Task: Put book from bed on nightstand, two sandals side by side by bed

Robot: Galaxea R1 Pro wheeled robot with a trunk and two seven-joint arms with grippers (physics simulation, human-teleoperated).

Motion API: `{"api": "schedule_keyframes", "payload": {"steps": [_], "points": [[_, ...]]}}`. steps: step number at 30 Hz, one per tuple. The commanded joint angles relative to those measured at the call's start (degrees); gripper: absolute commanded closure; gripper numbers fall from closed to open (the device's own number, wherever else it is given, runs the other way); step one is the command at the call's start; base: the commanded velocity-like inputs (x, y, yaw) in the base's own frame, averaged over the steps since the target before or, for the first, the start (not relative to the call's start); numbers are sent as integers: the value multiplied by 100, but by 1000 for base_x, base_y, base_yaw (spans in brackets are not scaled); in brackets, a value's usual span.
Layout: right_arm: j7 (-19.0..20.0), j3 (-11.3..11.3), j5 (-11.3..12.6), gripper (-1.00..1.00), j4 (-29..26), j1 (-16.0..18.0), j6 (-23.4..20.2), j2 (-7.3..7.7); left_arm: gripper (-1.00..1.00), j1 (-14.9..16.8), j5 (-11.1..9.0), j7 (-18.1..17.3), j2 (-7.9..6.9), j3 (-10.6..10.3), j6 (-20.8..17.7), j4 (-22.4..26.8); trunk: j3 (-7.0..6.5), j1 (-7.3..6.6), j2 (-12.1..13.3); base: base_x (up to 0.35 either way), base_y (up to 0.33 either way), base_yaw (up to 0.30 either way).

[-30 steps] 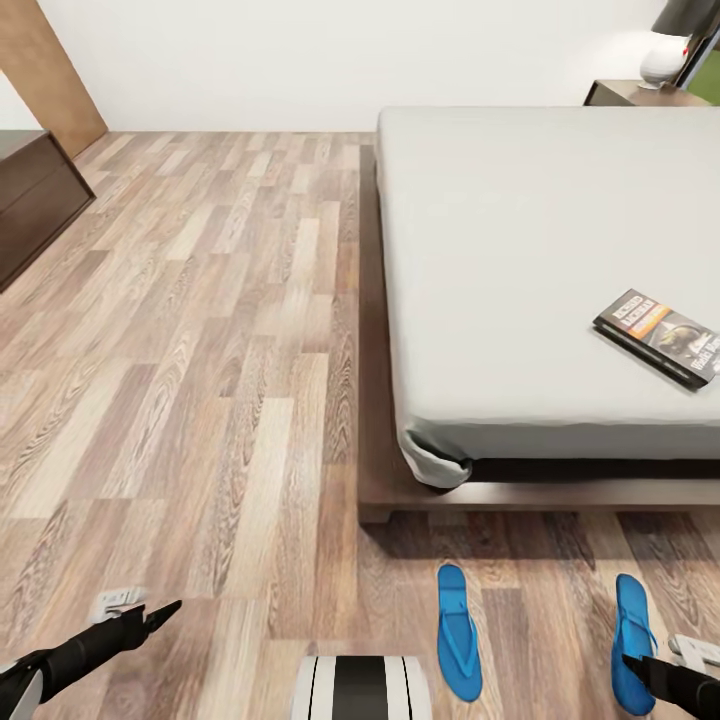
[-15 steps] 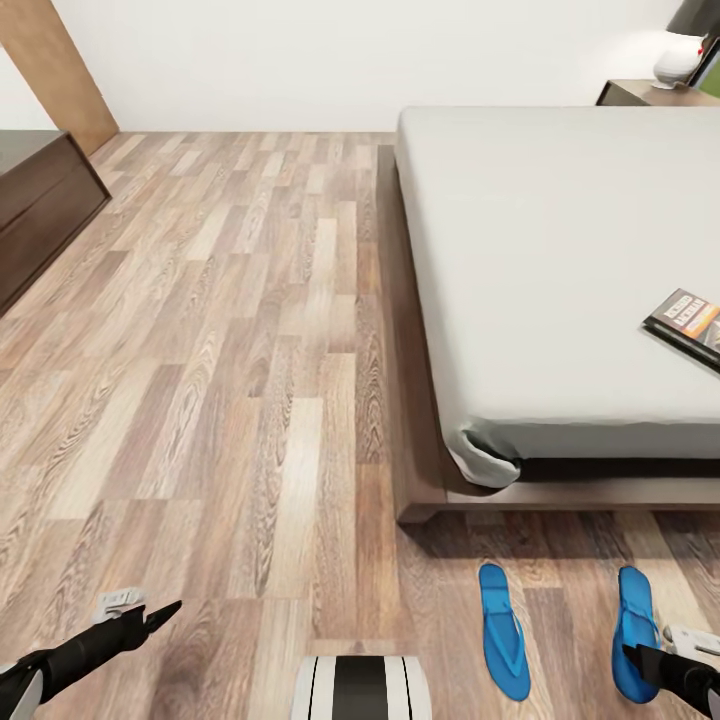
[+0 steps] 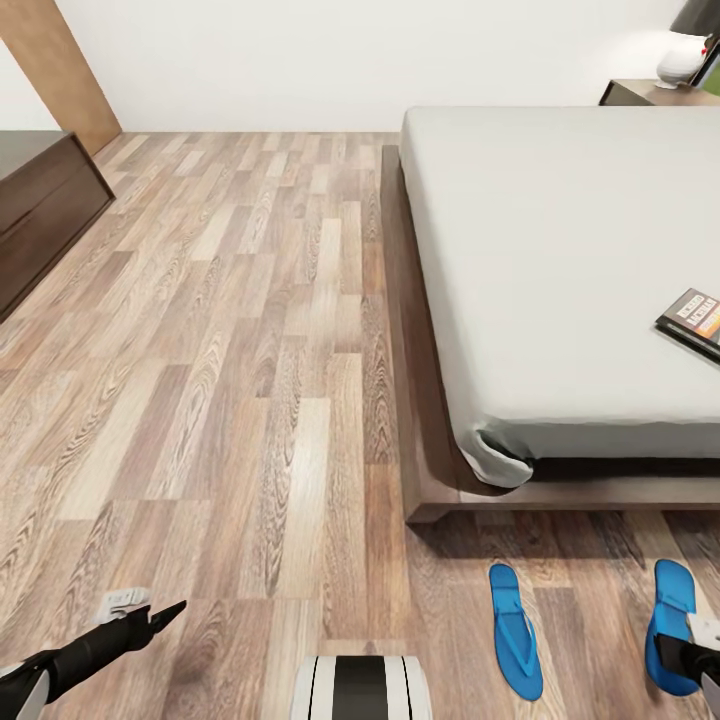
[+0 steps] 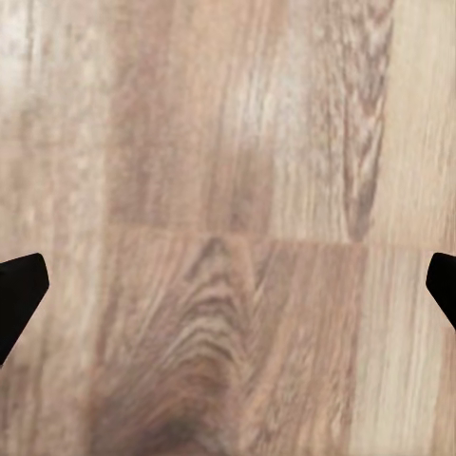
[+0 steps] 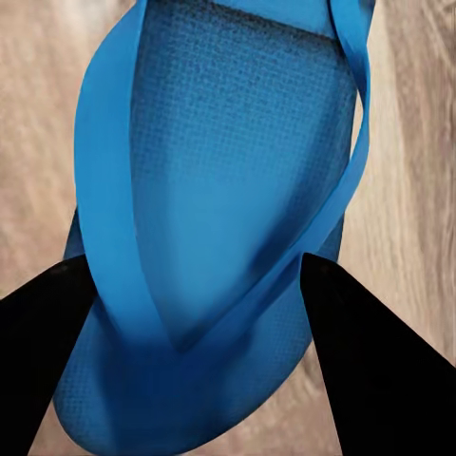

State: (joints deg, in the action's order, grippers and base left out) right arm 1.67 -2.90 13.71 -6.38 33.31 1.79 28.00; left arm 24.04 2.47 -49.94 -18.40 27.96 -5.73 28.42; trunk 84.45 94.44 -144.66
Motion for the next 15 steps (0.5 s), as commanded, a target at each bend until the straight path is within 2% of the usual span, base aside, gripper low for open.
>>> {"api": "schedule_keyframes", "payload": {"steps": [1,5,8,11,13,15], "points": [[13,-27,26,100,3,5,17,-2,-100,4,25,-39,8,43,-60,6,3,-1,-1,0,0,0],[72,-26,14,100,-22,8,19,3,-100,4,31,-34,36,43,-60,-18,3,-1,-1,0,0,0],[99,-19,-101,100,-186,8,18,-3,-100,4,33,-31,45,43,-57,-26,3,-1,-1,0,0,0],[390,-11,-391,100,-355,8,15,-14,-100,4,34,-26,49,43,-52,-29,3,-1,-1,0,0,0],[927,-11,-803,100,-400,8,14,-73,-100,4,34,-25,53,43,-51,-29,3,-1,-1,0,0,0],[1091,-15,-1092,100,-411,8,14,-118,-100,4,34,-22,57,43,-51,-29,3,-1,-1,0,0,0]]}}
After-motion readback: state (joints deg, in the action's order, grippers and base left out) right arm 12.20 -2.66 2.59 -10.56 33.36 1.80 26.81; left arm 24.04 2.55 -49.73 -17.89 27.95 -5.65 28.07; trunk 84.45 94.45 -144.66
